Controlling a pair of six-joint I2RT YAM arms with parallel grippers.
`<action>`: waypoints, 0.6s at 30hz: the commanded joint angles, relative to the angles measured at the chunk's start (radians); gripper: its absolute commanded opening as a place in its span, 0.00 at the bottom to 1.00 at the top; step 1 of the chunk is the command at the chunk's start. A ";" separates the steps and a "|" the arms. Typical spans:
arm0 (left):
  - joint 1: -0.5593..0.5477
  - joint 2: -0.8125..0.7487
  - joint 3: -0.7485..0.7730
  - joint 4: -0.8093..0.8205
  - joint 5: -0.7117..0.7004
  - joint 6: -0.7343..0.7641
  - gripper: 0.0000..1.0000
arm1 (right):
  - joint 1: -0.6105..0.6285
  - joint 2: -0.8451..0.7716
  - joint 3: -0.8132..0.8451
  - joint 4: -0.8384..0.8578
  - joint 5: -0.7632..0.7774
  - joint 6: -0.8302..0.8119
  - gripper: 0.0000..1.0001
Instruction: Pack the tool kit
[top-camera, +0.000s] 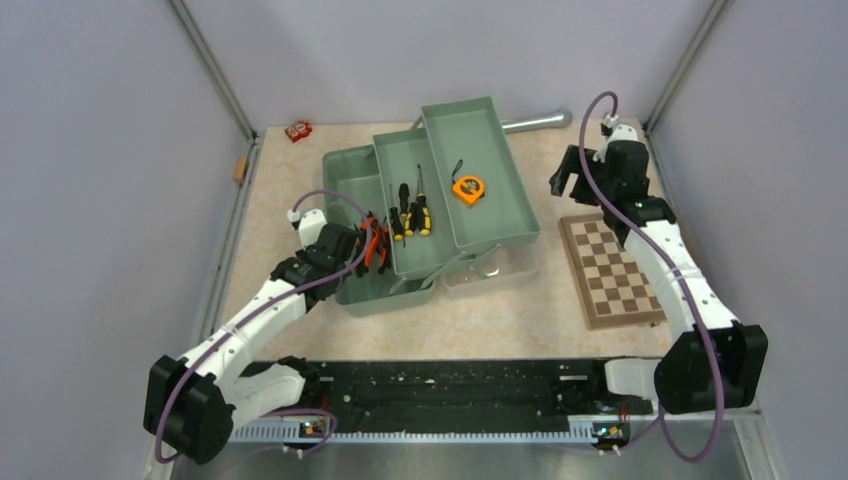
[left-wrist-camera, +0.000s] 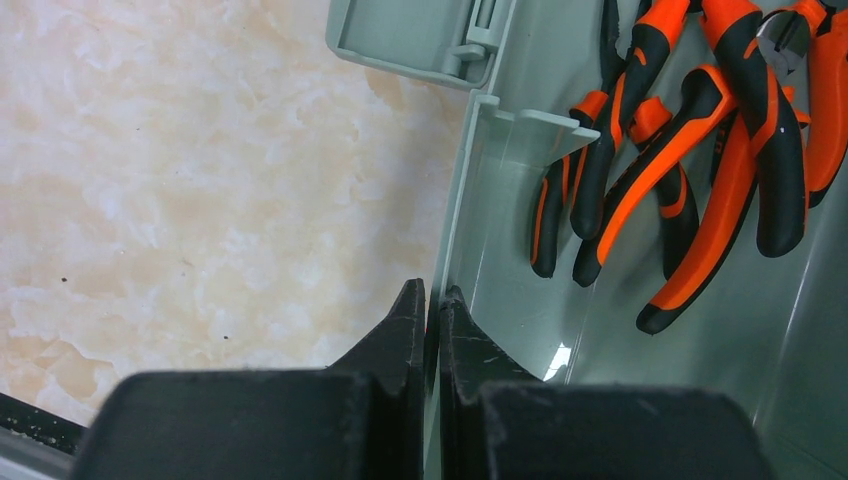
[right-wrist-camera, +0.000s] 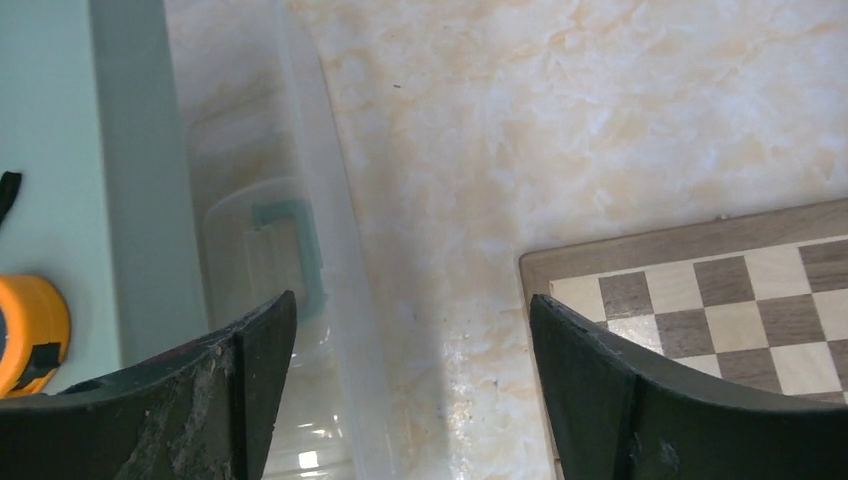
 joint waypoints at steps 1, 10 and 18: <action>0.047 0.006 0.030 0.058 -0.132 0.009 0.00 | -0.030 0.063 0.031 0.047 -0.132 0.035 0.82; 0.051 0.052 0.065 0.099 -0.076 0.016 0.00 | -0.020 0.092 -0.117 0.140 -0.321 0.036 0.59; 0.050 0.020 0.039 0.100 -0.060 0.002 0.01 | 0.068 0.164 -0.166 0.161 -0.288 0.024 0.56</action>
